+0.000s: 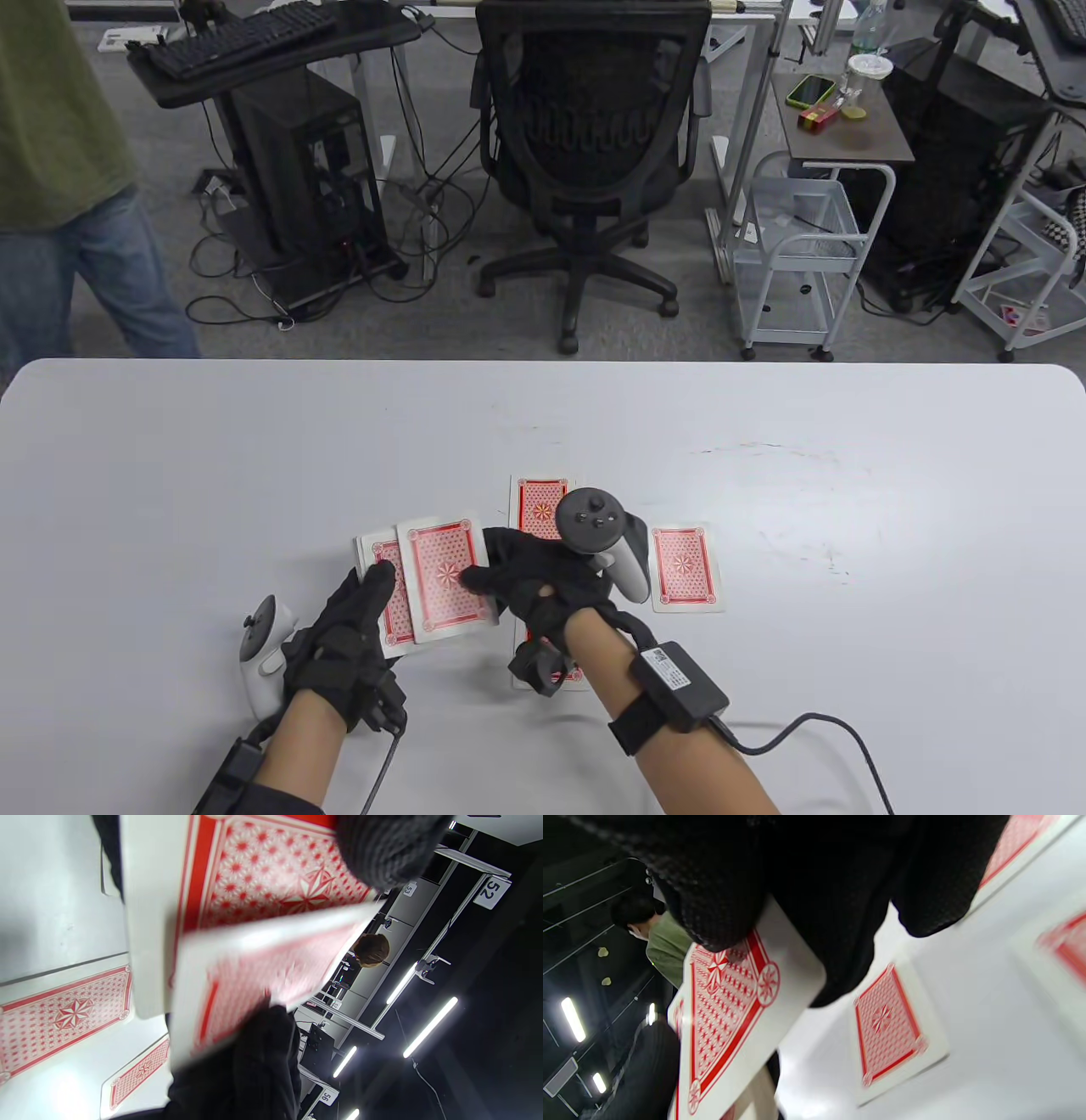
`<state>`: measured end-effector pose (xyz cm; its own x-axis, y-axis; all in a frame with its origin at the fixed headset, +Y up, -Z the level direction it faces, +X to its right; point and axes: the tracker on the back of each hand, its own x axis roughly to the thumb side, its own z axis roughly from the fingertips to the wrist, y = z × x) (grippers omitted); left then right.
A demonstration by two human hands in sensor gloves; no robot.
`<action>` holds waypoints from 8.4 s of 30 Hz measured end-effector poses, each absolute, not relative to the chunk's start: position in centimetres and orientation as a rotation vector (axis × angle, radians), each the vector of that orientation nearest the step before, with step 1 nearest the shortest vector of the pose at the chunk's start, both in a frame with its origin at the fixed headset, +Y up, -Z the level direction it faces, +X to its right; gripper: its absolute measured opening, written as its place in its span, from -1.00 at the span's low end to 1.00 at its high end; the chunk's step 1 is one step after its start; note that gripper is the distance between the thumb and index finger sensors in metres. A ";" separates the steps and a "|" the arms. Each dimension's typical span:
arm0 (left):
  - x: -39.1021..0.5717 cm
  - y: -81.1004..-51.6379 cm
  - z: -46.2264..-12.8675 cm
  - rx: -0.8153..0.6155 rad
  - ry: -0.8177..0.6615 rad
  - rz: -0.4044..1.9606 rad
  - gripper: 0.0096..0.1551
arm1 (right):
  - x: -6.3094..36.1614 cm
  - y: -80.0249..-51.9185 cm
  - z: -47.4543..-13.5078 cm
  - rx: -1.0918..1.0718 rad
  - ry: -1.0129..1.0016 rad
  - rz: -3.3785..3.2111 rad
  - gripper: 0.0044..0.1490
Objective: Four-player card dealing with fan arrangement
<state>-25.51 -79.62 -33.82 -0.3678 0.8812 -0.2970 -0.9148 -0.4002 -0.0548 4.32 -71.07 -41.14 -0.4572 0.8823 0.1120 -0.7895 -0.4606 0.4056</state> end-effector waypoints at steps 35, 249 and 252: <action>-24.1 -79.3 -33.4 -0.375 0.141 1.863 -0.41 | 9.9 -69.4 -38.2 0.181 0.174 2.406 -0.15; -23.5 -78.7 -32.8 -0.393 0.124 1.844 -0.44 | 2.3 -72.0 -37.0 0.357 0.316 2.163 -0.01; -22.5 -78.8 -32.5 -0.404 0.097 1.800 -0.44 | 1.7 -72.1 -37.0 0.330 0.365 2.169 -0.09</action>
<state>-22.52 -78.83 -32.53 -0.2120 0.9228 -0.3218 -0.9519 -0.2694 -0.1456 1.73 -72.05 -37.05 -0.5721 0.8138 0.1019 -0.7355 -0.5640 0.3754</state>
